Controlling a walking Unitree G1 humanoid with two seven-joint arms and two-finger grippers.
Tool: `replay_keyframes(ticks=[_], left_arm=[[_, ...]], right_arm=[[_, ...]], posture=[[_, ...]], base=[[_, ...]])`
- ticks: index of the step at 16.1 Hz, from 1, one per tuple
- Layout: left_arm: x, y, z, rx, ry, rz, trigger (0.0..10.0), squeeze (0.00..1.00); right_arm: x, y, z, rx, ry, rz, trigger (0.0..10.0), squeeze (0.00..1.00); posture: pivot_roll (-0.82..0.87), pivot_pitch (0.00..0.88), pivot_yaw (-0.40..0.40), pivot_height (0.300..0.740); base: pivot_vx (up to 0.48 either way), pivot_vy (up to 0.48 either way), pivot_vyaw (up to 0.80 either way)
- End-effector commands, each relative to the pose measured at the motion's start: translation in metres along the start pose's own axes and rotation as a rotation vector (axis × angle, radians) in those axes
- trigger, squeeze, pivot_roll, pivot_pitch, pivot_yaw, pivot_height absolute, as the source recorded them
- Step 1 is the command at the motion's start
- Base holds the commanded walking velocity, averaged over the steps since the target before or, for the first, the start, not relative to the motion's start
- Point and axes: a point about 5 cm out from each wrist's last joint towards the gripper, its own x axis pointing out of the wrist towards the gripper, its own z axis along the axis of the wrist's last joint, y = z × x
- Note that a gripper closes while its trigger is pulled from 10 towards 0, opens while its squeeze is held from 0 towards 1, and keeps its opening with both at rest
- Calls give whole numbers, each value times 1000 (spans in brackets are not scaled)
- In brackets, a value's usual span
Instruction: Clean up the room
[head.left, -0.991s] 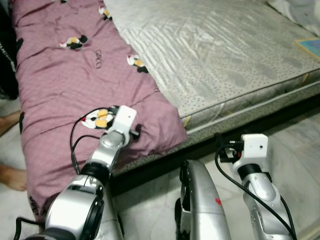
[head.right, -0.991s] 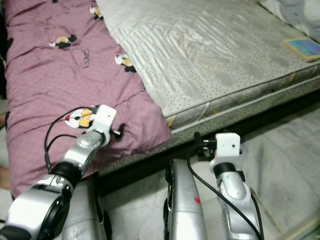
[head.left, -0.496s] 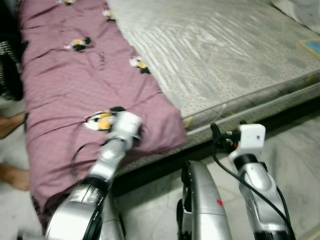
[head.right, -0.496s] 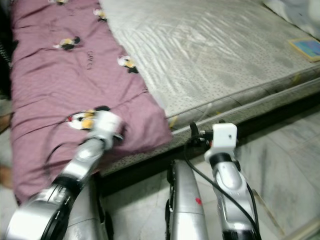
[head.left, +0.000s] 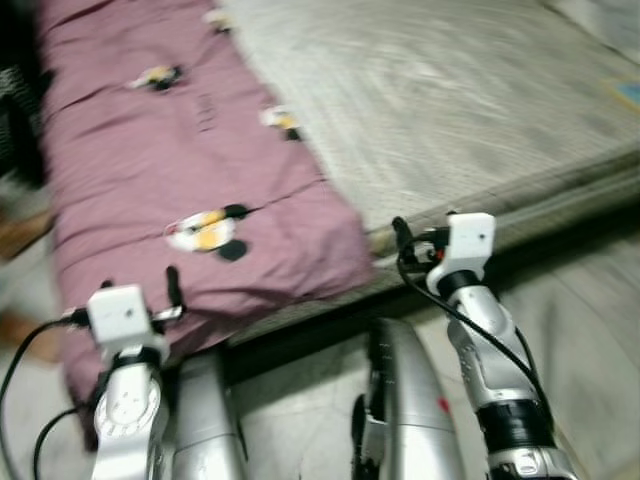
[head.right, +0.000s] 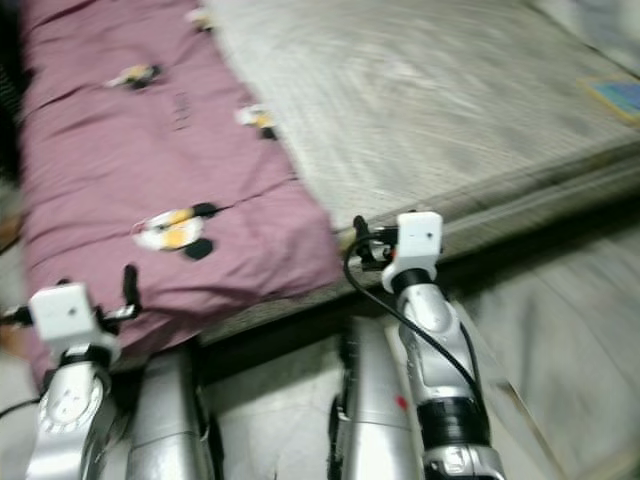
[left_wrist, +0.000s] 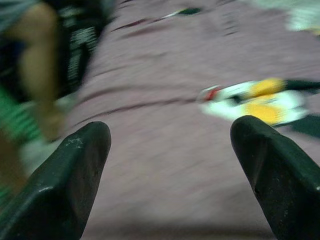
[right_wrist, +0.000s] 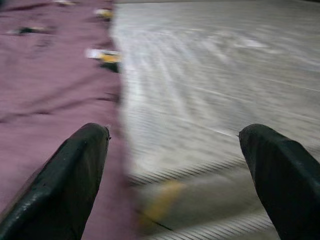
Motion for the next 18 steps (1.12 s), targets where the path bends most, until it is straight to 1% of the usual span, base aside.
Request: replay_keyframes(ticks=[1,3,4,5,6,7,8,9,10,11,12,13,14,15,16,17,18], left_arm=[[-1,1,10,10,-18,8,10000,0],[-3,-2,19,6,-8,-6,10000,0],[-2,-5,22,10,-4,-24,10000,0],[-1,-8,23,24,-9,-44,10000,0],[0,-12,27,42,-29,-77,10000,0],[1,-15,29,40,-31,-91,10000,0],[1,-15,29,38,-27,-93,10000,0],[1,-14,29,38,-15,-85,10000,0],[0,-13,29,36,-5,-81,10000,0],[0,-13,29,33,-1,-78,10000,0],[0,-13,29,31,2,-77,10000,0],[0,-17,30,22,3,-81,10000,0],[0,-19,30,20,3,-85,10000,0],[2,-23,30,15,1,-99,10000,0],[4,-27,29,18,0,-111,10000,0],[5,-29,26,16,14,-118,10000,0],[6,-29,23,18,22,-119,10000,0]], right_arm=[[5,13,0,-2,-5,39,10000,0],[9,20,-4,30,3,56,10000,0],[11,27,-11,68,32,66,10000,0],[15,34,-15,70,60,95,10000,0],[20,43,-21,97,108,114,10000,0],[25,53,-31,97,188,144,10000,0],[26,60,-41,50,264,163,10000,0],[23,67,-56,43,377,180,10000,0],[20,69,-65,63,442,176,10000,0],[18,68,-70,103,478,156,10000,0],[17,66,-72,131,490,137,10000,0],[15,57,-73,155,487,103,10000,0],[16,54,-71,151,472,93,10000,0],[21,47,-62,163,394,69,10000,0],[28,40,-42,235,245,49,10000,0],[29,36,-26,250,144,60,10000,0],[26,30,-15,192,68,58,10000,0]], posture=[[85,145,-30,486],[83,142,-28,486],[77,140,-21,486],[81,132,-14,486],[81,132,-14,486],[98,125,-12,486],[101,124,-14,486],[108,120,-19,486],[115,117,-26,486],[116,115,-28,486],[113,113,-30,486],[106,109,-28,486],[100,106,-26,486],[86,98,-20,486],[75,90,-17,486],[64,83,-11,486],[51,74,-7,486]], base=[[0,0,800],[0,0,791],[0,0,0],[0,0,0],[0,0,0],[0,0,0],[0,0,0],[0,0,0],[0,0,0],[0,0,0],[0,0,0],[0,0,0],[0,0,0],[0,0,0],[0,0,0],[0,0,0],[0,0,0]])
